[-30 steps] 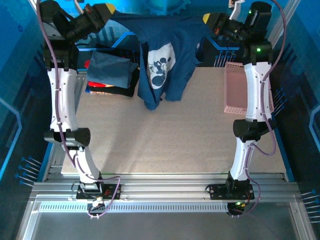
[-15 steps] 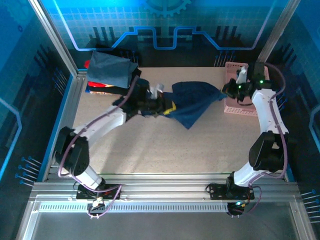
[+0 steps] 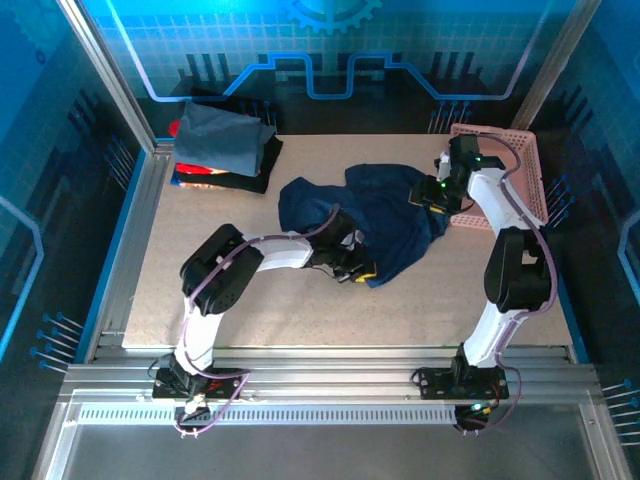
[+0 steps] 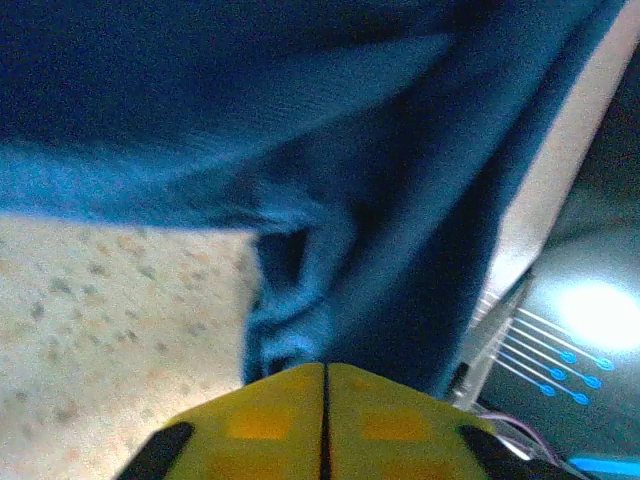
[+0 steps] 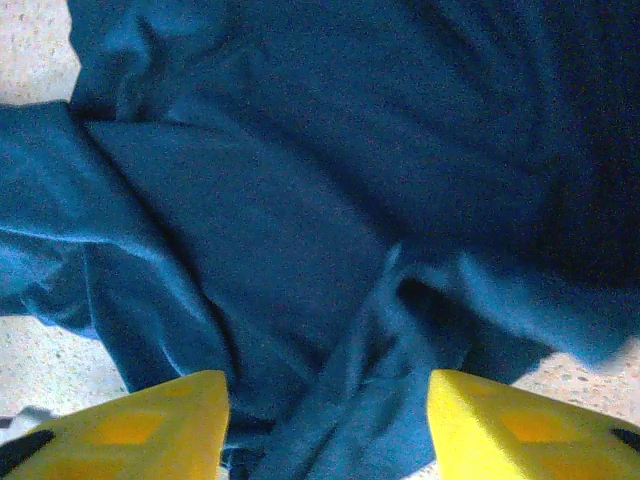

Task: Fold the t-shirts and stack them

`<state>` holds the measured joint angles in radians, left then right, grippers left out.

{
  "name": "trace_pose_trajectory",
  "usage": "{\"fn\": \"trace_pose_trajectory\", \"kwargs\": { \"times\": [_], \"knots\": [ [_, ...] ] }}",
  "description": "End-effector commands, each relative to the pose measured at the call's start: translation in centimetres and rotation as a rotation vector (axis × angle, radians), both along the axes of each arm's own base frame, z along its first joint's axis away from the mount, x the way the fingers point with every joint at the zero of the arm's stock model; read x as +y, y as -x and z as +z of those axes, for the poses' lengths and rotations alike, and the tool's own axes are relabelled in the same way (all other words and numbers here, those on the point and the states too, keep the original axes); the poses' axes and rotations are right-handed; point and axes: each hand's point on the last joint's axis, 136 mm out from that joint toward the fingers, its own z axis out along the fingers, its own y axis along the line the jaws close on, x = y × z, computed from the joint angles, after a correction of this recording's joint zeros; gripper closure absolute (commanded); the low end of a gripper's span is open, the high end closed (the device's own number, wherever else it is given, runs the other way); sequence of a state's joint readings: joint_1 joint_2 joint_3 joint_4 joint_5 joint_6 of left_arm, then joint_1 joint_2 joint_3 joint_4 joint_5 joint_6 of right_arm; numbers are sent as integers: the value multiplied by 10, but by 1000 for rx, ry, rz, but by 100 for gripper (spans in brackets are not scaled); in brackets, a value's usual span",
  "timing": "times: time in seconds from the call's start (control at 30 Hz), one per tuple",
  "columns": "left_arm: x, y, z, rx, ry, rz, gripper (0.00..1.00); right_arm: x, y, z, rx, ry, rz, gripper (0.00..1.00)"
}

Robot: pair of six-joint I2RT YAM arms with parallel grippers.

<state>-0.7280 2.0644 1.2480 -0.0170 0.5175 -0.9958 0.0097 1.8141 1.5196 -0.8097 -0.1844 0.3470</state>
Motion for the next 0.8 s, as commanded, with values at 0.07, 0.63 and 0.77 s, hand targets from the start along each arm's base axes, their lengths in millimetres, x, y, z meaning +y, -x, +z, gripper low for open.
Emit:
{"fn": "trace_pose_trajectory", "kwargs": {
  "times": [0.07, 0.63, 0.77],
  "knots": [
    [9, -7, 27, -86, -61, 39, 34, 19, 27, 49, -97, 44, 73, 29],
    [180, -96, 64, -261, -347, 270, 27, 83, 206, -21, 111, -200, 52, 36],
    [204, -109, 39, -195, -346, 332, 28, 86, 186, -58, 153, -160, 12, 40]
  ]
}}
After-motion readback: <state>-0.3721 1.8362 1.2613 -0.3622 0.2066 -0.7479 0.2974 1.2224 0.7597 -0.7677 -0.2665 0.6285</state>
